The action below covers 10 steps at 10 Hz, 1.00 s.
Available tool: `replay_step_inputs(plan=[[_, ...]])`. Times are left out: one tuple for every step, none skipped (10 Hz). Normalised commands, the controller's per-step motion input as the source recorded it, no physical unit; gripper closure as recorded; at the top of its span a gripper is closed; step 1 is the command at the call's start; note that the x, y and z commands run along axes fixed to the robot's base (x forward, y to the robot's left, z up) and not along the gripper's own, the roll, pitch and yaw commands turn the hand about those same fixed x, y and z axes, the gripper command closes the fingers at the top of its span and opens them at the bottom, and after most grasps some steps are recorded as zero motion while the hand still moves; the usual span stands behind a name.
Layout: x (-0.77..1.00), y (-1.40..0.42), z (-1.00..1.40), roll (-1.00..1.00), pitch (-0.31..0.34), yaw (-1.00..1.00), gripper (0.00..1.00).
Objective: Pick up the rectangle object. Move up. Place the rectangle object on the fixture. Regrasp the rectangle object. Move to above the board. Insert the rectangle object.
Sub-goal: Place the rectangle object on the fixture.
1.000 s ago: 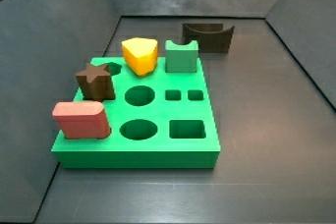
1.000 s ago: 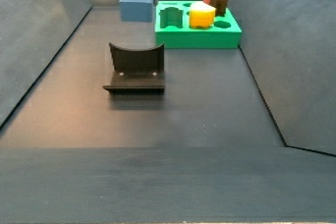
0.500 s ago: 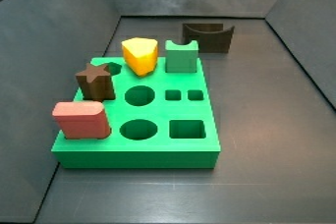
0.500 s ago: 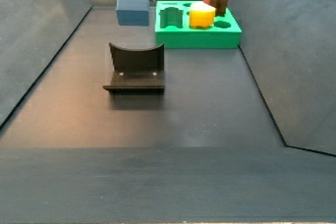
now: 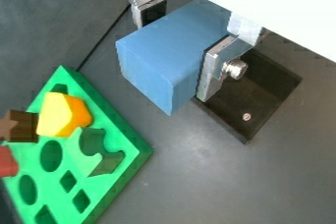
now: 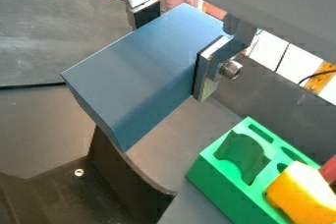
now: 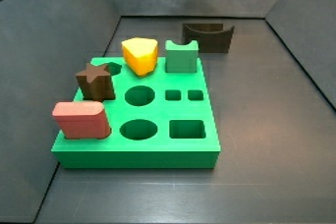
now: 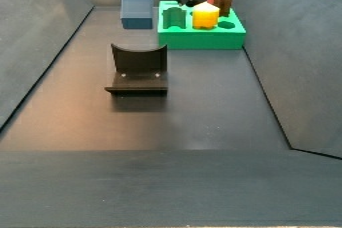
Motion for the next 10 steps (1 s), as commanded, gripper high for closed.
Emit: replay_step_inputs(plan=[[0.07,0.03,-0.01,-0.24,0.070,-0.11,1.00],[0.13,0.13,-1.00,-1.00,0.192,-0.15,1.00],[0.14,0.14,-1.00,-1.00,0.183,-0.17,1.00],[0.15,0.14,-1.00,-0.99,0.201,-0.20,1.00],[0.17,0.14,-1.00,-0.83,0.169,-0.20,1.00],[0.18,0.14,-1.00,-0.67,0.131,-0.21,1.00],[0.19,0.14,-1.00,-0.45,0.086,-0.21,1.00],[0.20,0.14,-1.00,-0.30,0.061,-0.20,1.00],[0.20,0.14,-1.00,-0.24,0.035,-0.19,1.00],[0.17,0.12,-0.81,-0.18,-0.008,-0.16,1.00]])
